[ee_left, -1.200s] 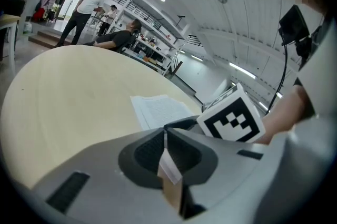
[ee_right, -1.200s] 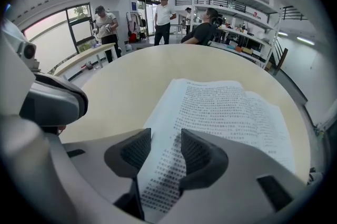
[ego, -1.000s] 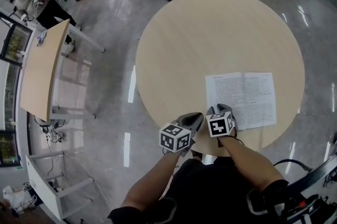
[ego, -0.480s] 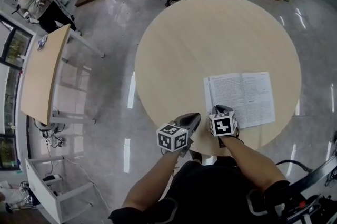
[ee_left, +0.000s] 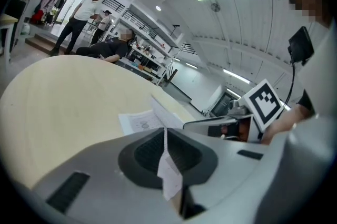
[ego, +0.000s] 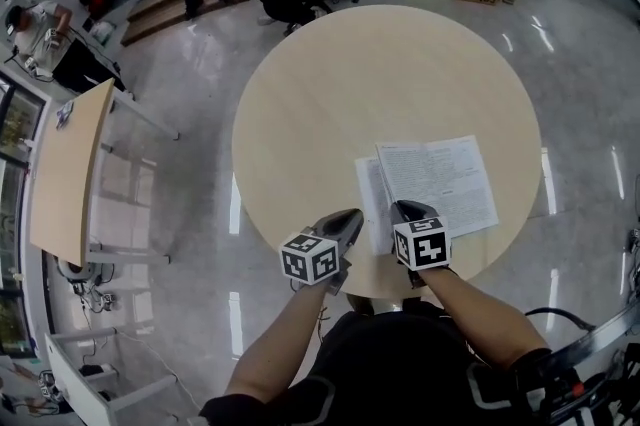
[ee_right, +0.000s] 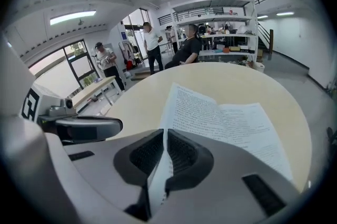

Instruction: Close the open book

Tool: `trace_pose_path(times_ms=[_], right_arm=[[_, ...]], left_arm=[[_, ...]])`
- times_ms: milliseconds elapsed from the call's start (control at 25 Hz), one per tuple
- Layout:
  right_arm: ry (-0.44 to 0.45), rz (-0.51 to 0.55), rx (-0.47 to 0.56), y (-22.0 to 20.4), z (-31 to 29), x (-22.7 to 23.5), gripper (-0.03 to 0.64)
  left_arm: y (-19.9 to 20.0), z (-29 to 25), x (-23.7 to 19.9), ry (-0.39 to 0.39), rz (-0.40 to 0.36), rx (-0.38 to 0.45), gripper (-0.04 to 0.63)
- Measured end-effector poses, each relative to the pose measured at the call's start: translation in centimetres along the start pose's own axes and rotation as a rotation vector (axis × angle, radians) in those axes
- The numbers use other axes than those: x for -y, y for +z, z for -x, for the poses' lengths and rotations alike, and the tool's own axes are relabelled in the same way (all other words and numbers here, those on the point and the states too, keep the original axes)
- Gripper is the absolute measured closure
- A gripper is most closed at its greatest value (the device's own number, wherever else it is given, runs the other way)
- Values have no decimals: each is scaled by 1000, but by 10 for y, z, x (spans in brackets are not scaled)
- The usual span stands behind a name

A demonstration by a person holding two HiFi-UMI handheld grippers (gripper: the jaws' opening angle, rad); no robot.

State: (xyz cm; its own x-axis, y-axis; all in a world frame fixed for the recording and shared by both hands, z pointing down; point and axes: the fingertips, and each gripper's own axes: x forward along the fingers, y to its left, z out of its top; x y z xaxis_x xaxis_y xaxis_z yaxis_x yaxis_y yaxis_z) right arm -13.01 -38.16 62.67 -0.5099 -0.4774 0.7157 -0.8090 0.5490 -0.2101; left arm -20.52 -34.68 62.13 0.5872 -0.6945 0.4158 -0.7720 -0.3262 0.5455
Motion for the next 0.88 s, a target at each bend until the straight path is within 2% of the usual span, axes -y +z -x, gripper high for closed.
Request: trace_pose_path(times_ms=[280,600,760,880], right_arm=[[17,-117,89,24,44,48,593],[21,-256,126,20,67,110,592],[63,-348,140,17,74,144,592],[133,-446,158,13,77,164,592]], left_arm=[[19,-23,23,-18,-24,2,601],[17,-45,53,-42,-36,-28,601],[17,-58,67,-43,-44,-43,601],[16,-62,73,-38,-43,-52,601]])
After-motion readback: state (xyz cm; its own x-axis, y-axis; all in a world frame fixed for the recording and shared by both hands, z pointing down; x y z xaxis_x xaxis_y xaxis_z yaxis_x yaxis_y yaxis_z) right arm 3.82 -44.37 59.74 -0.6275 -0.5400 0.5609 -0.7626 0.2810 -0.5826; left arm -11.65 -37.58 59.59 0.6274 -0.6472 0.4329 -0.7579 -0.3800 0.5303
